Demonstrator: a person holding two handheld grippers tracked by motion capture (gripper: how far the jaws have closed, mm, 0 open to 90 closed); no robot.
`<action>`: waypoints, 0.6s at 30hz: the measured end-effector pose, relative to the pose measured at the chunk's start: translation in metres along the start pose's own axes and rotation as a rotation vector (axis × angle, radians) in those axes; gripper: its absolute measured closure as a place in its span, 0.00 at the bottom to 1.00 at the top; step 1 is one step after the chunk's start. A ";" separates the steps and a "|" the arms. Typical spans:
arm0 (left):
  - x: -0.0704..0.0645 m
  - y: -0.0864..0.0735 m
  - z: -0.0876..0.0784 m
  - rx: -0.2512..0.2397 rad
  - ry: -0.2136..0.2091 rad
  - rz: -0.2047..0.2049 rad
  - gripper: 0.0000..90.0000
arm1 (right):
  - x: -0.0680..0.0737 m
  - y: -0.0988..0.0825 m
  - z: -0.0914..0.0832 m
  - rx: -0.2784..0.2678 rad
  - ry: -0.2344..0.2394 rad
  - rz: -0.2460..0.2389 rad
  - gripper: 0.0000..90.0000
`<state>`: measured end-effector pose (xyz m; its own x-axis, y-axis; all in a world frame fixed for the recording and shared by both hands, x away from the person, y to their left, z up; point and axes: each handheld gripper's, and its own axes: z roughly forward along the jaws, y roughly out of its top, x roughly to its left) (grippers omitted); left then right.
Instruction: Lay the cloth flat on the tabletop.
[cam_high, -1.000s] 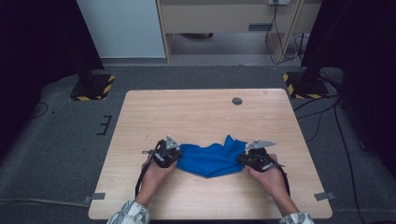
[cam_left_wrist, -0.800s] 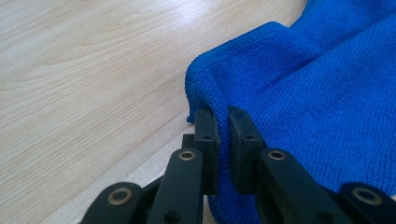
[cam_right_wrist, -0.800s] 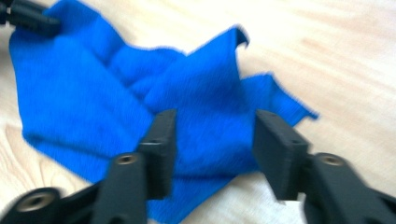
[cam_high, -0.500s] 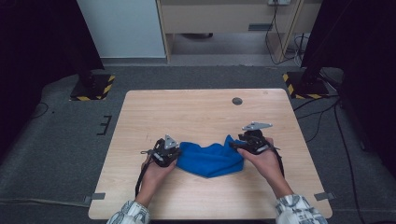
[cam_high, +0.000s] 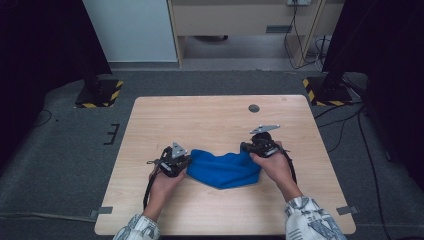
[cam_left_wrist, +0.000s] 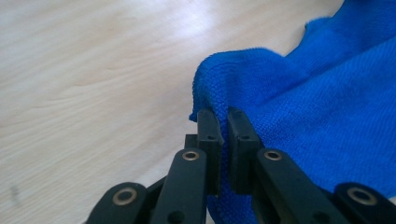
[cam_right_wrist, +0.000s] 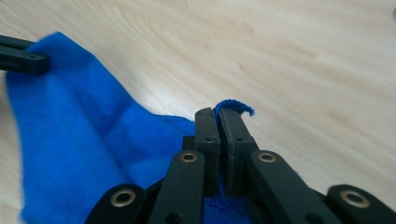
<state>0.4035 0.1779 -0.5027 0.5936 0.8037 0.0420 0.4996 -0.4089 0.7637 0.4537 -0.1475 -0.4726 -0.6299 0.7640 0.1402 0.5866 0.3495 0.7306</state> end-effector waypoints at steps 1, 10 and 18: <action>0.002 0.000 -0.002 -0.013 0.007 -0.011 0.95 | 0.000 0.000 -0.008 -0.022 0.004 -0.009 0.96; -0.001 -0.001 0.004 0.044 -0.024 0.007 0.94 | -0.002 -0.046 -0.053 -0.110 0.053 0.027 0.96; -0.009 -0.005 0.011 0.070 -0.016 0.031 0.74 | -0.009 -0.078 -0.034 -0.016 0.018 0.057 0.93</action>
<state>0.4027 0.1684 -0.5139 0.6192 0.7834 0.0544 0.5234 -0.4634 0.7151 0.3964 -0.1996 -0.5083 -0.6049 0.7725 0.1932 0.6135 0.2974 0.7315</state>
